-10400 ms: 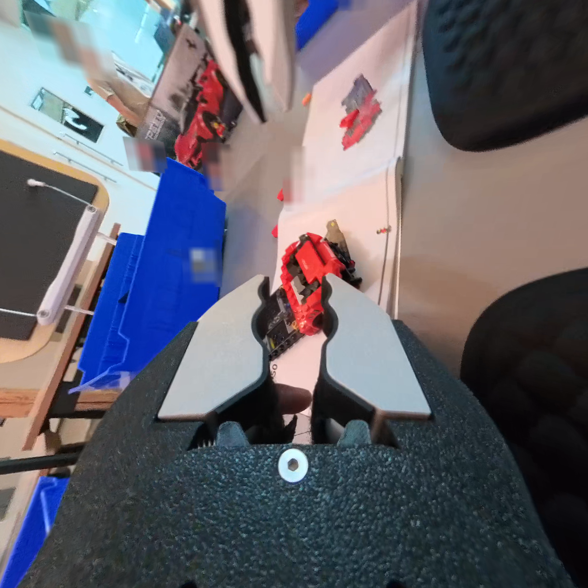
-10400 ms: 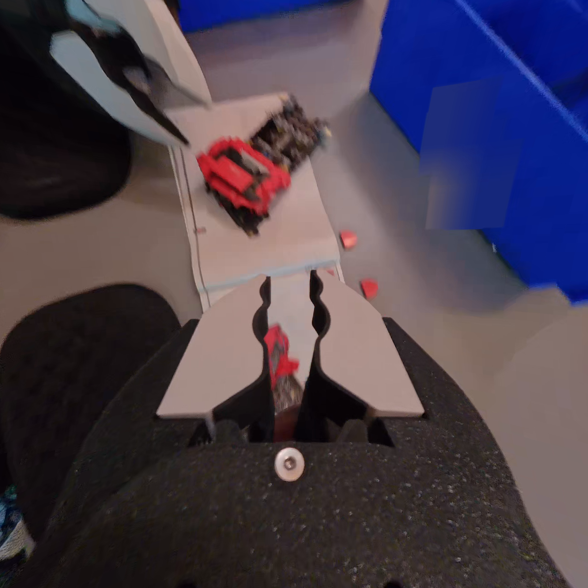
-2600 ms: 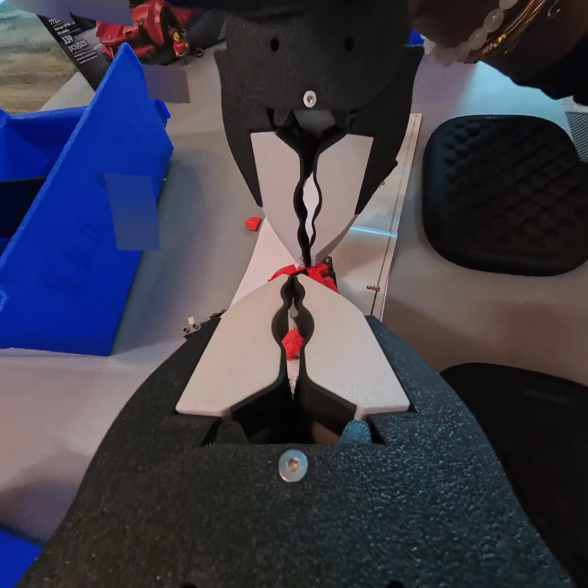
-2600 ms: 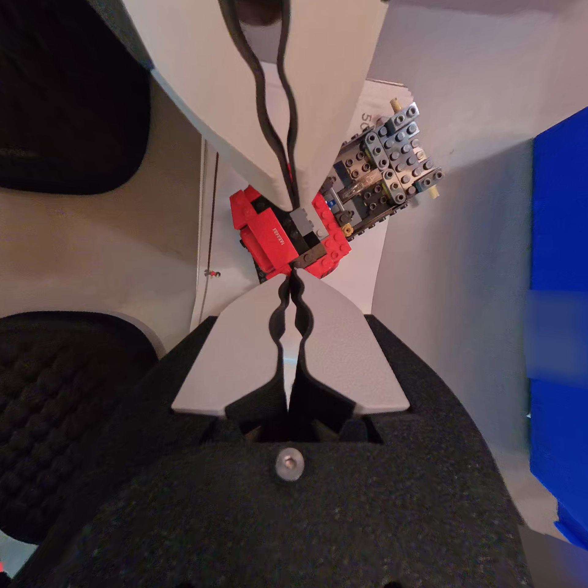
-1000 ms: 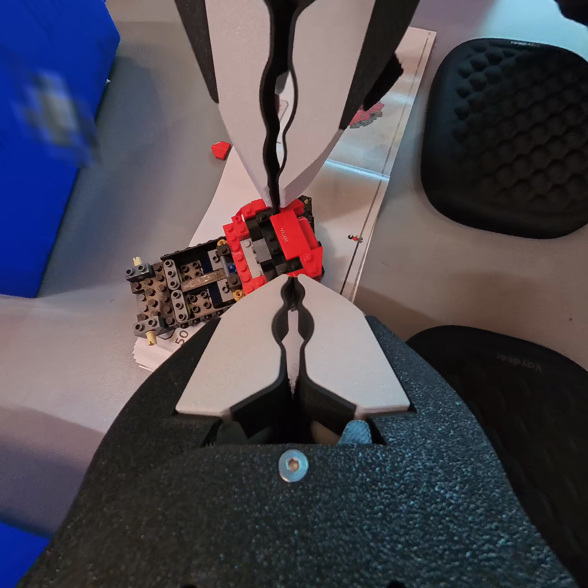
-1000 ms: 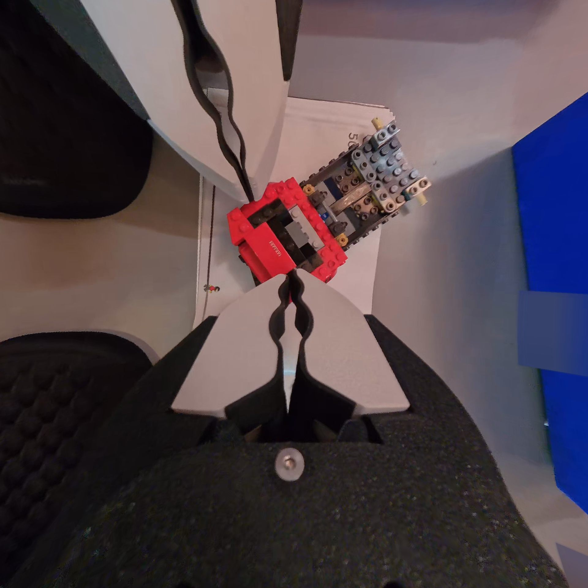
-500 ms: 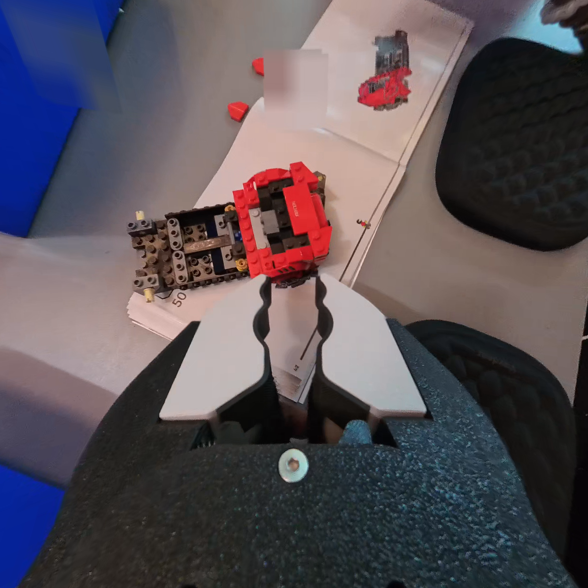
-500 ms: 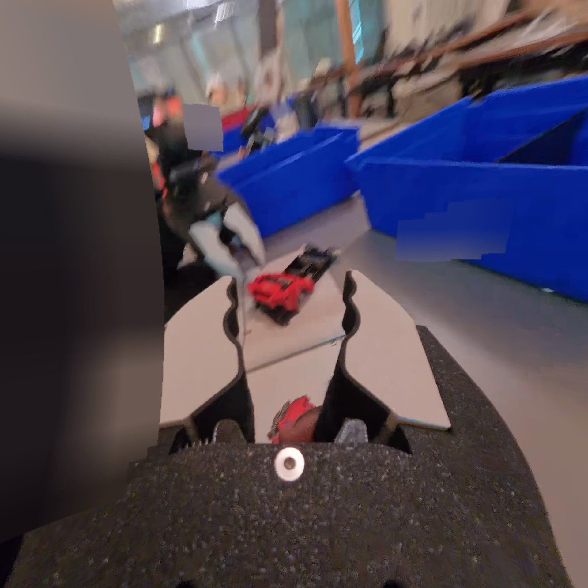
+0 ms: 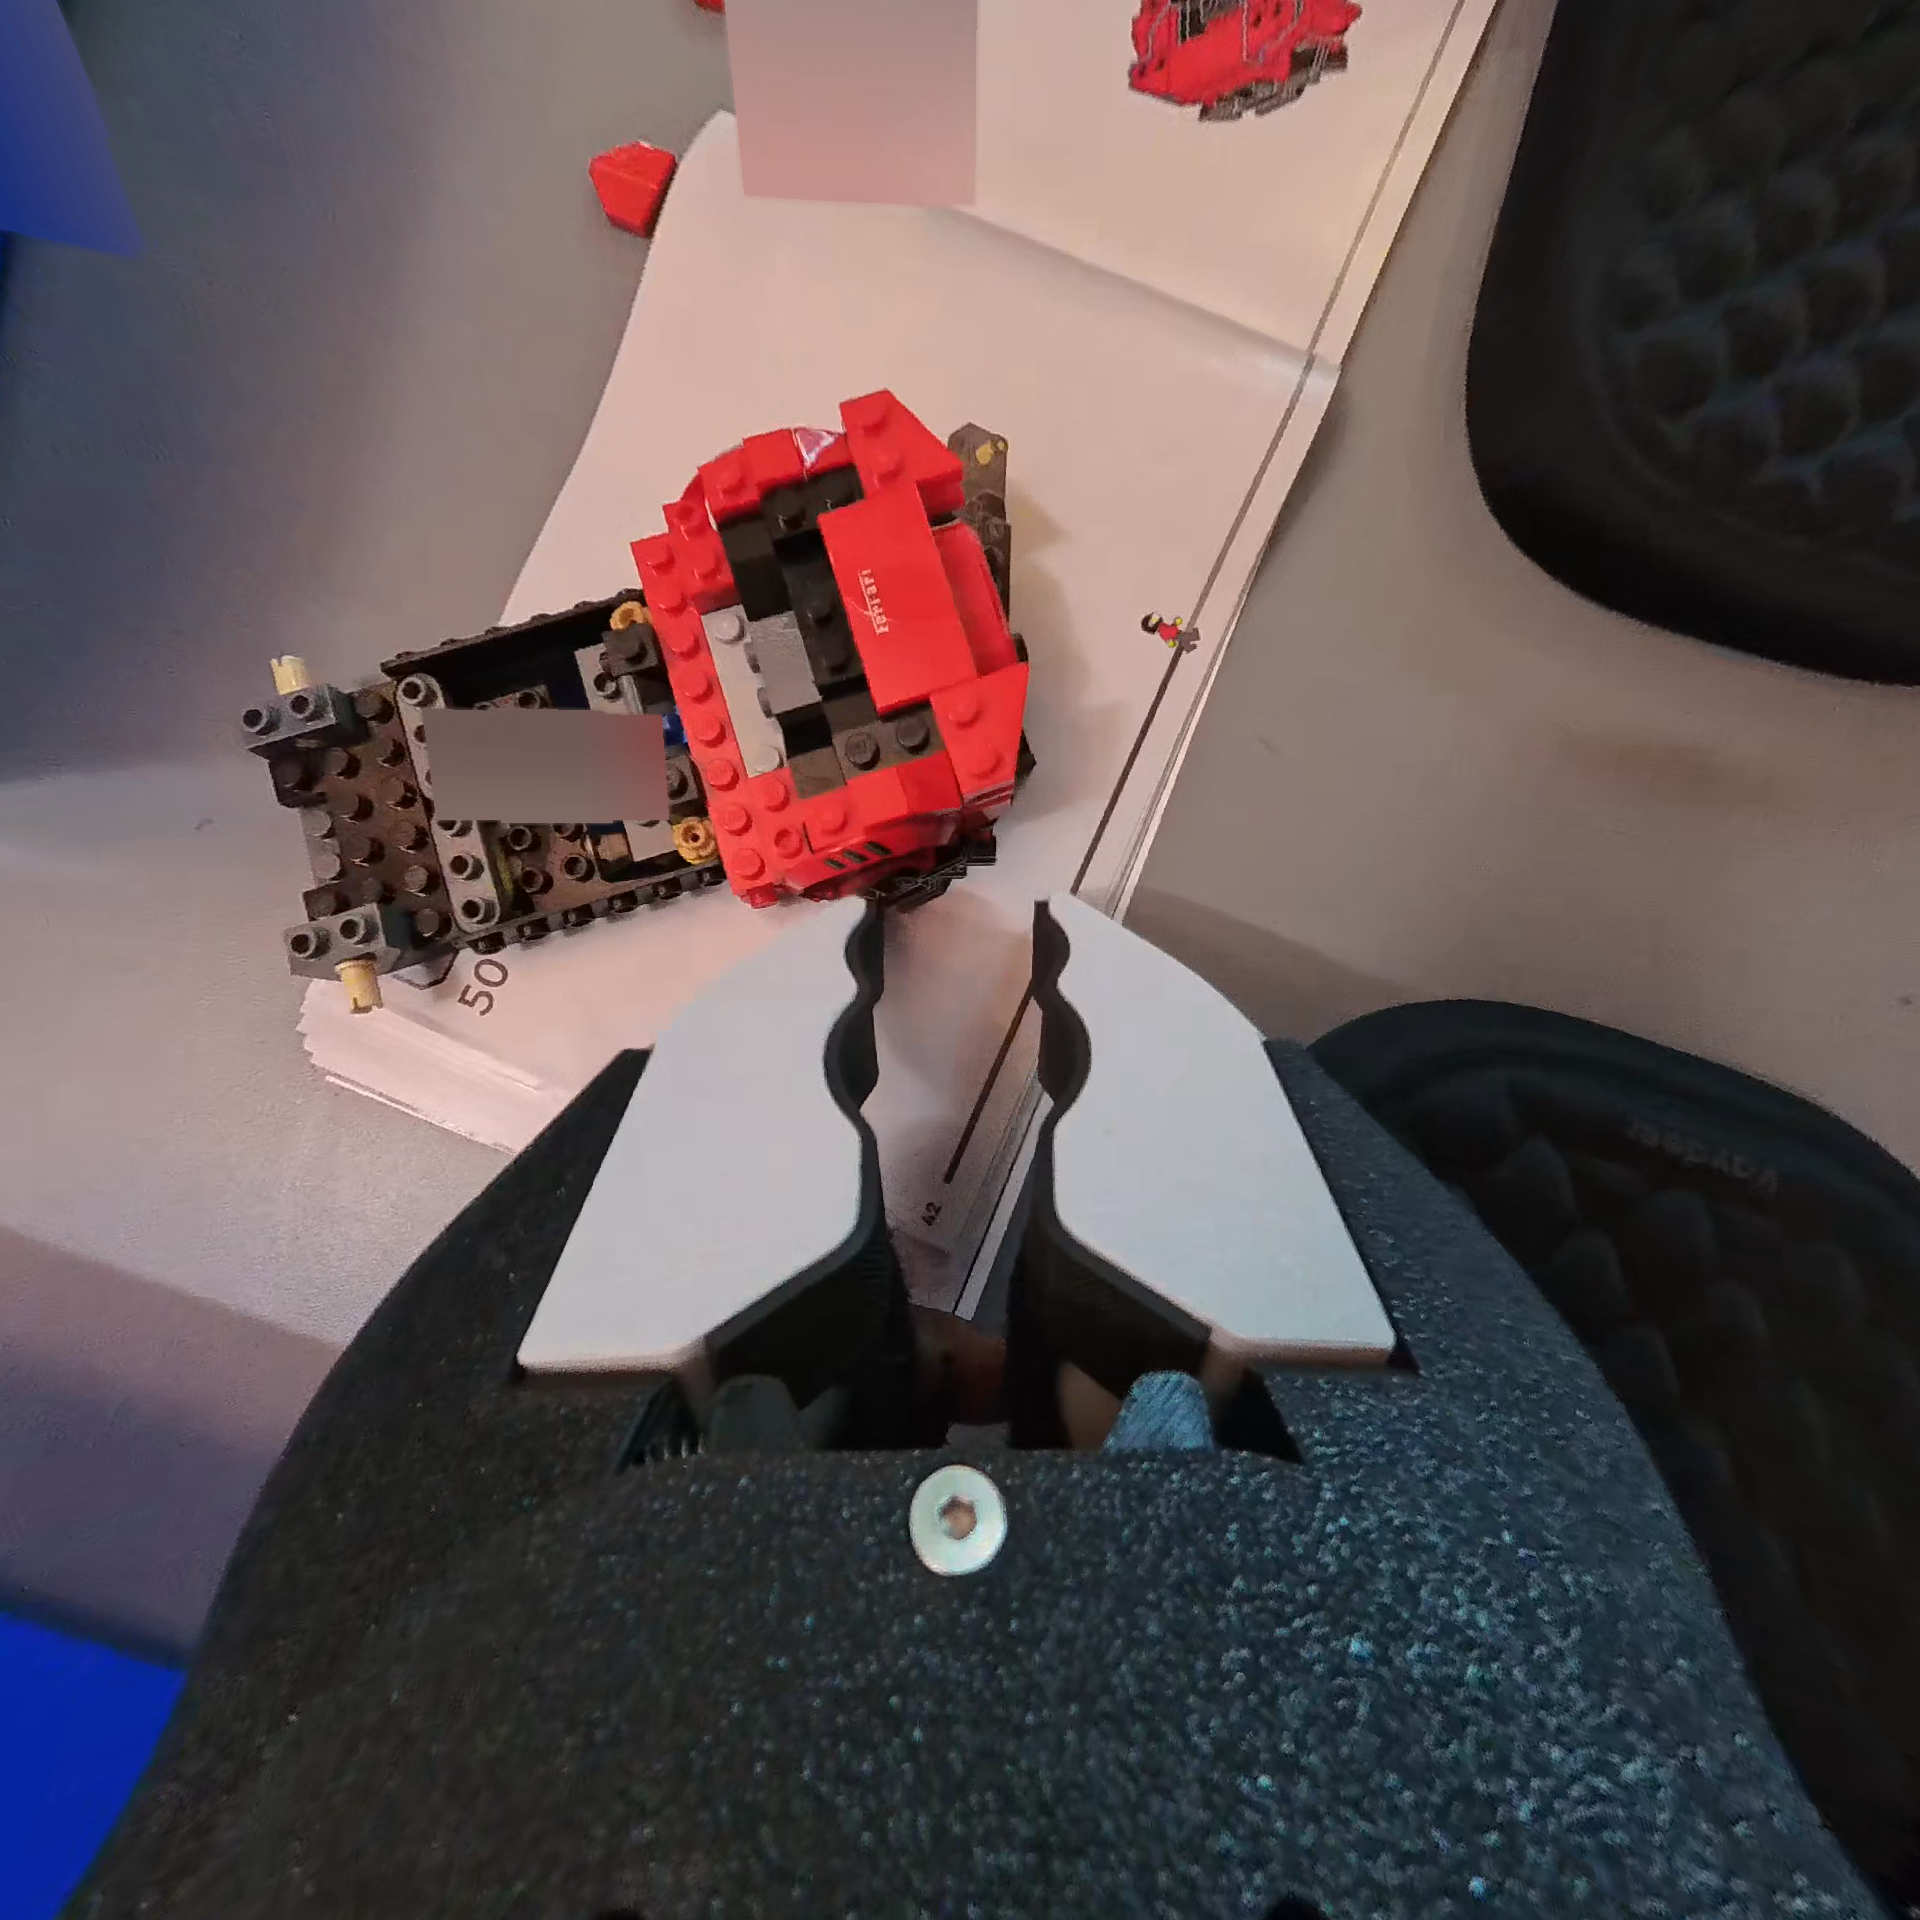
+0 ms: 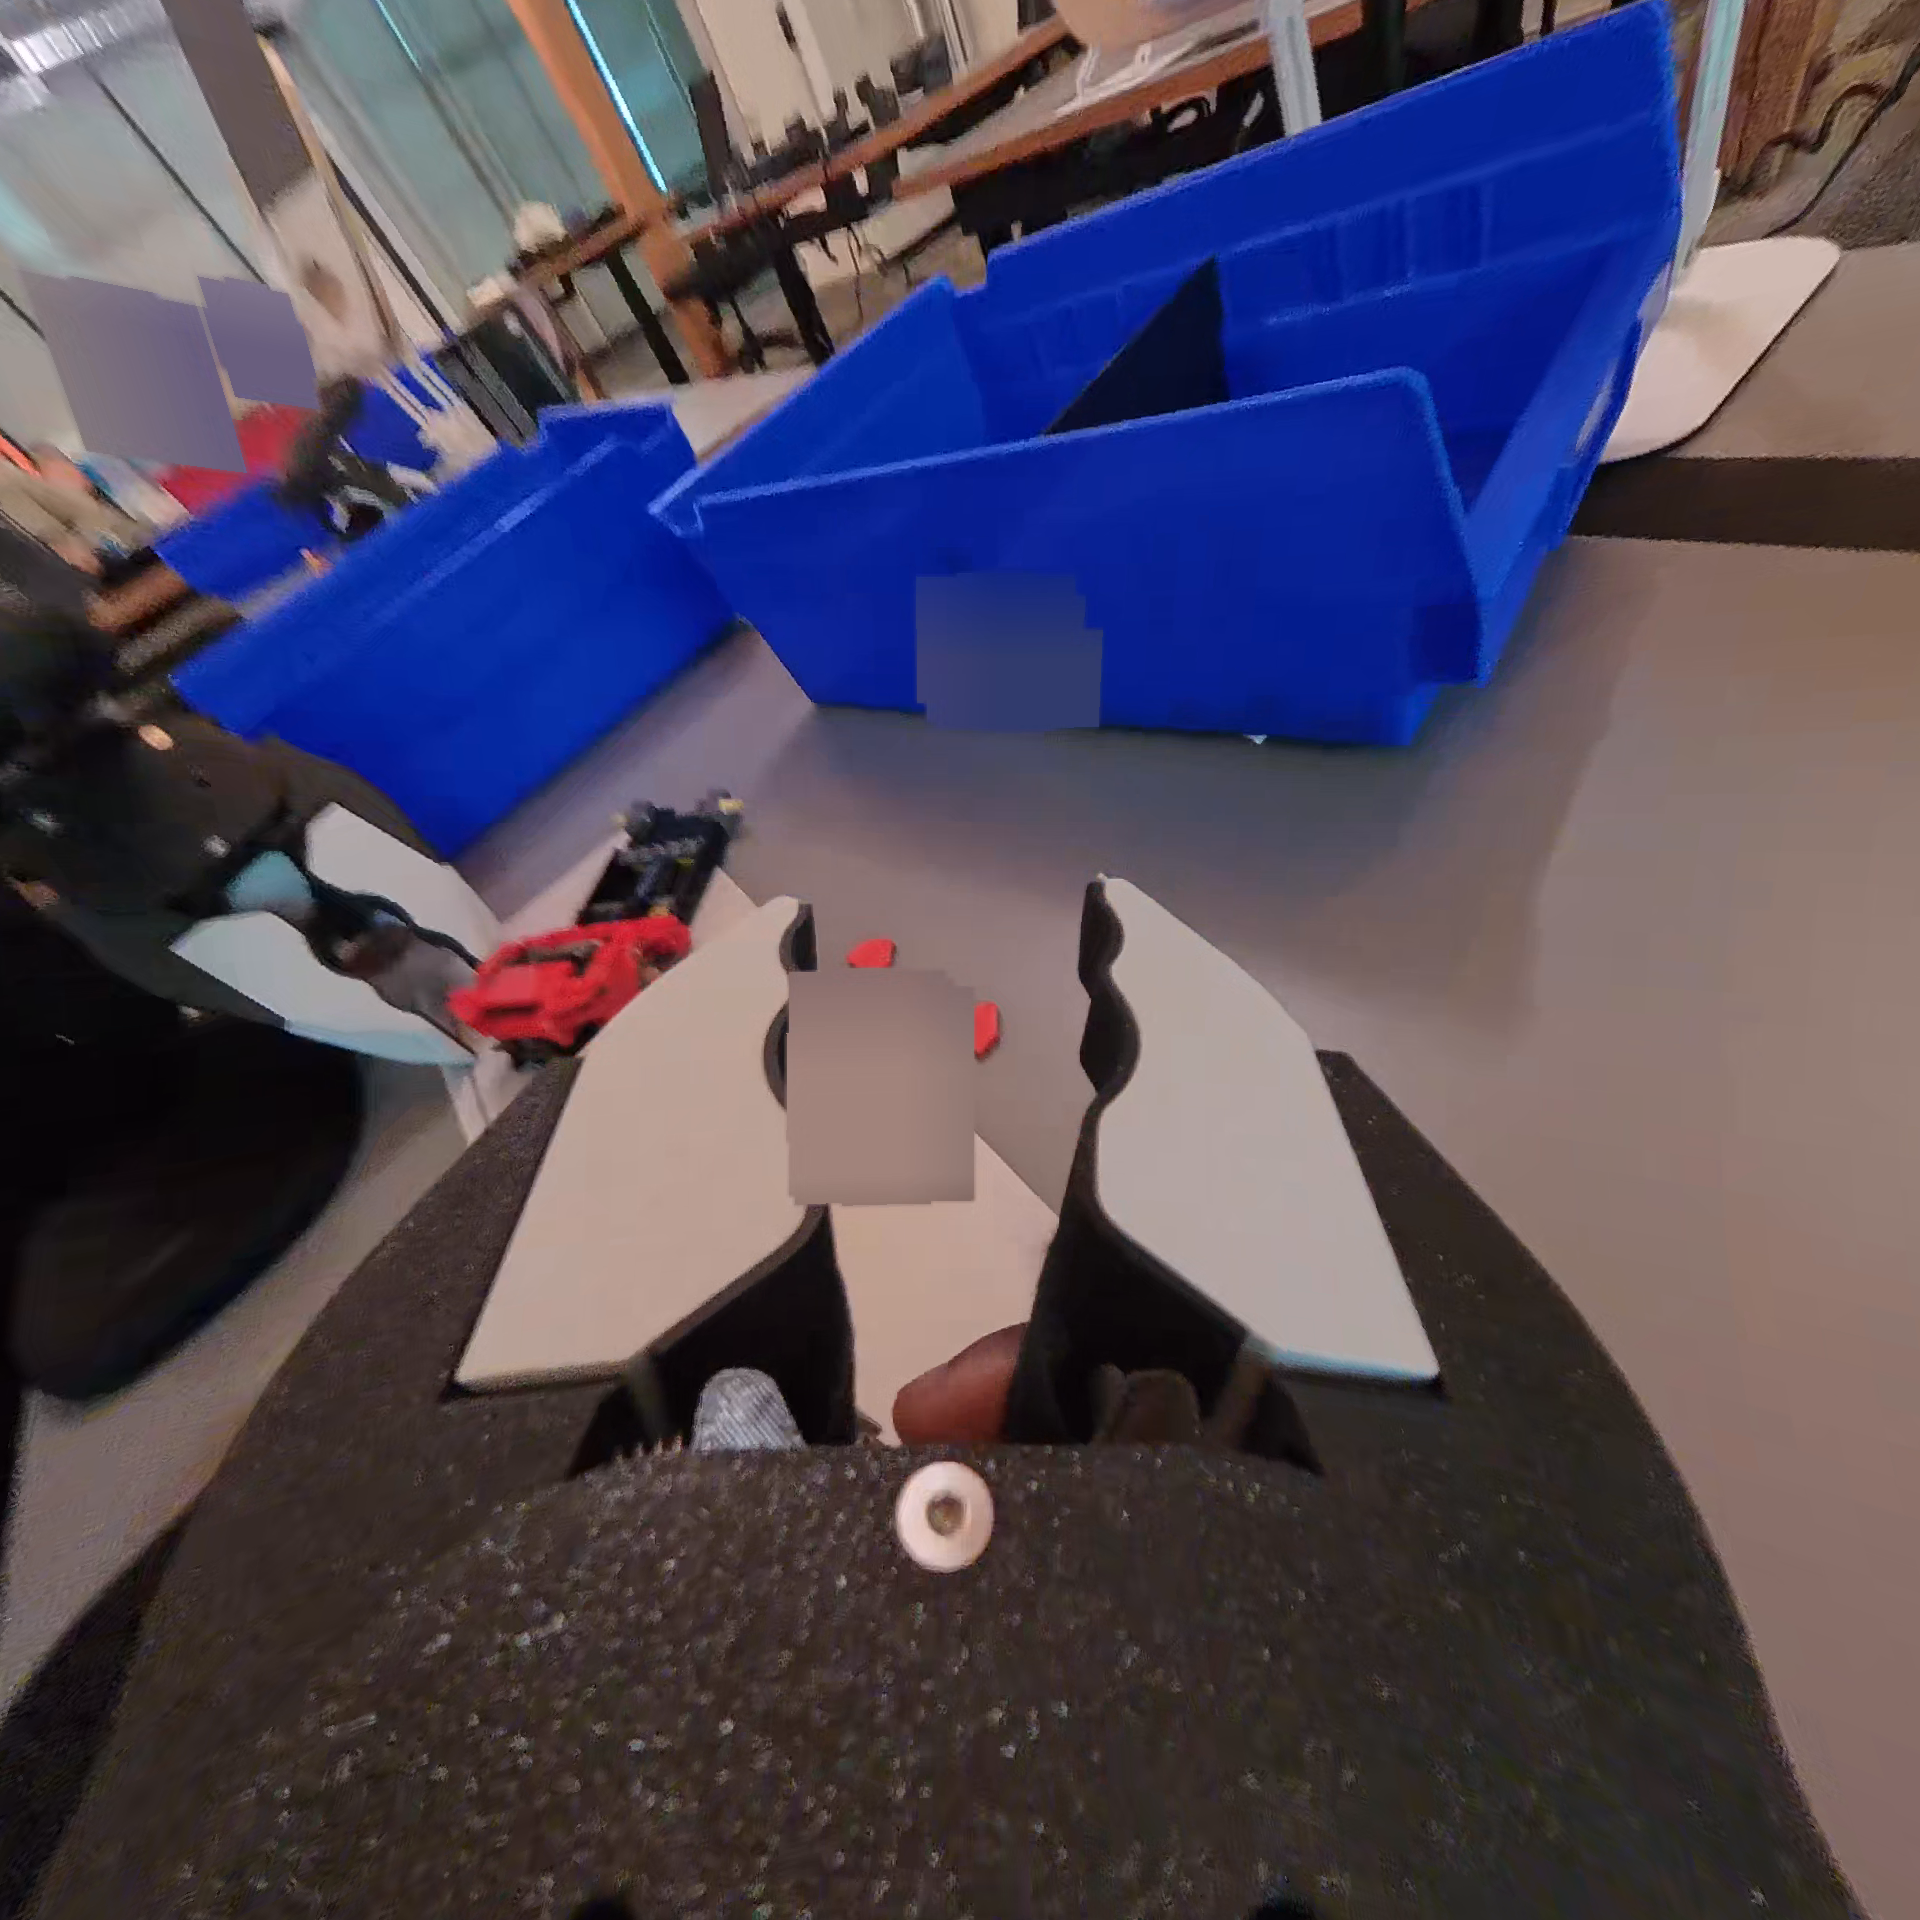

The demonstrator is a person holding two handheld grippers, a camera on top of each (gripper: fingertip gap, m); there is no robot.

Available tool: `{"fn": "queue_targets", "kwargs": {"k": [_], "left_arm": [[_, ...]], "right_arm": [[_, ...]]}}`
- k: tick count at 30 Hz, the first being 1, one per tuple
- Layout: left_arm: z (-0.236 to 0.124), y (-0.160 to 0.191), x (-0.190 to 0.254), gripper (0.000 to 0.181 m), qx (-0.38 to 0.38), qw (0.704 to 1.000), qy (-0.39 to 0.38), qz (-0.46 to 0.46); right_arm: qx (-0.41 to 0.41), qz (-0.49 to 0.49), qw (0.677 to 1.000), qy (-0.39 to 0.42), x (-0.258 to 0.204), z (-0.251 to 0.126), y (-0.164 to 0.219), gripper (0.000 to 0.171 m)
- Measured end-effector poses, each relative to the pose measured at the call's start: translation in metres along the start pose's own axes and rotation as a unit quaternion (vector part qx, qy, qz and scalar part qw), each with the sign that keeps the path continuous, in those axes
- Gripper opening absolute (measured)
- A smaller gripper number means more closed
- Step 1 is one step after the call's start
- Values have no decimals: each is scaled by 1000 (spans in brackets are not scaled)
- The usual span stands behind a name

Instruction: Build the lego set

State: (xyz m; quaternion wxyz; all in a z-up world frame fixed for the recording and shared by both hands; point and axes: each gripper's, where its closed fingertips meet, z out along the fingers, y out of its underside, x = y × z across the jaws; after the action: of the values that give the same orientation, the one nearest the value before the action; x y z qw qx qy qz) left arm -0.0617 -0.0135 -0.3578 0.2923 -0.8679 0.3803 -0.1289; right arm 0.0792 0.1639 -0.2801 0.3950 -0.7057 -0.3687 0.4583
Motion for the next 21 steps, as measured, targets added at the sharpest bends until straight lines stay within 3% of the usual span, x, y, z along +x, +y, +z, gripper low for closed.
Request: {"fn": "queue_targets", "kwargs": {"k": [9,21], "left_arm": [[1,1,1,25,3,1000,1,11],[1,1,1,24,8,1000,4,7]], "right_arm": [[-92,-102,988,64,8,12,28,39],[-159,-134,978,32,-3,19,52,33]]}}
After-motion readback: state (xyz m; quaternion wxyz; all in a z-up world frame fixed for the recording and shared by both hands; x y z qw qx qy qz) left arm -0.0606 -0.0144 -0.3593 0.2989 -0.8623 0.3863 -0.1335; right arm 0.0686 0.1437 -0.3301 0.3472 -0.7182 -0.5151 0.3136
